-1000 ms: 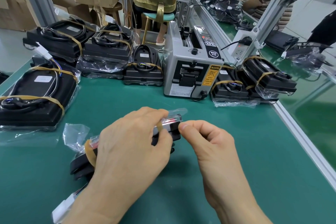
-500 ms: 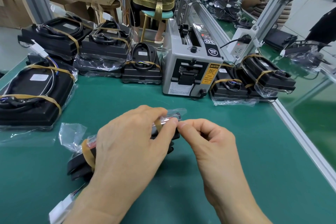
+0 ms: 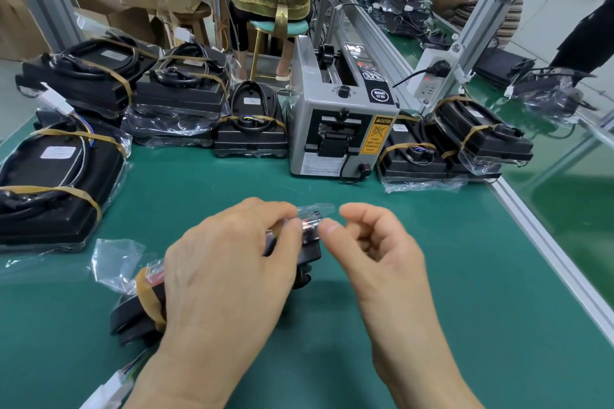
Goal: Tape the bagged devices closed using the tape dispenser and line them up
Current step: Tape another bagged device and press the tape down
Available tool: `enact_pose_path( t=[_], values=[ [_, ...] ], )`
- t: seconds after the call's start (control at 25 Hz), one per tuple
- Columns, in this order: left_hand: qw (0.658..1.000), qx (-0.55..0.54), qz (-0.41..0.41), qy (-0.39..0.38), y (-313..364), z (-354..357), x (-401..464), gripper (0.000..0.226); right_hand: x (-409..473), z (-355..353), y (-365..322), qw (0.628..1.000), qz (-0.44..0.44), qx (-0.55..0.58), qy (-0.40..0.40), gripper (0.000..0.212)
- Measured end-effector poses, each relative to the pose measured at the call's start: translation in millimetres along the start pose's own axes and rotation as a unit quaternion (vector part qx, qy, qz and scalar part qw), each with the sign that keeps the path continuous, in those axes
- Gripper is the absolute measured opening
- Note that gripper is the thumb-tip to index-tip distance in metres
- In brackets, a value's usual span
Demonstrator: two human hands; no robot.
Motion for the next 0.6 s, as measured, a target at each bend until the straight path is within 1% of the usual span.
enact_pose_path(
  t=[0.08, 0.16, 0.2, 0.28, 0.4, 0.48, 0.6],
  values=[
    [1.0, -0.006, 0.01, -0.003, 1.1, -0.8, -0.3, 0.015, -1.7, 12.3, 4.2, 0.999, -0.001, -0.012, -0.032, 0.022],
    [1.0, -0.006, 0.023, -0.005, 2.5, -0.6, 0.3, 0.015, -0.5, 16.1, 8.0, 0.999, 0.005, -0.005, -0.047, 0.006],
    [1.0, -0.003, 0.027, -0.006, 2.1, 0.1, 0.5, 0.015, 0.9, 15.9, 7.3, 0.999, 0.005, 0.004, -0.053, 0.004],
    [1.0, -0.001, 0.026, -0.006, 0.4, 0.4, 0.3, 0.016, 2.2, 15.1, 3.4, 0.998, -0.006, 0.021, -0.064, 0.017],
    [1.0, -0.002, 0.03, -0.002, 0.6, 0.6, 0.6, 0.017, 2.0, 18.8, -0.2, 0.997, 0.0, 0.008, -0.077, 0.013],
    [0.999, -0.004, 0.04, -0.004, 1.6, 1.1, 1.5, 0.019, 2.9, 20.6, 6.3, 0.997, 0.008, -0.025, -0.073, 0.023],
    [0.998, 0.005, 0.06, -0.002, 5.4, -0.7, 0.2, 0.019, 4.1, 17.8, 12.7, 0.998, 0.019, -0.044, -0.048, 0.024]
  ],
)
Point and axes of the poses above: each hand's wrist, its own x-axis towards the middle knuckle, its own z-axis out of the palm, y = z × x, the point moved 8 cm from there along x, towards the middle knuckle, and after that the axes turned 1 degree about -x, right-handed, at the moved point
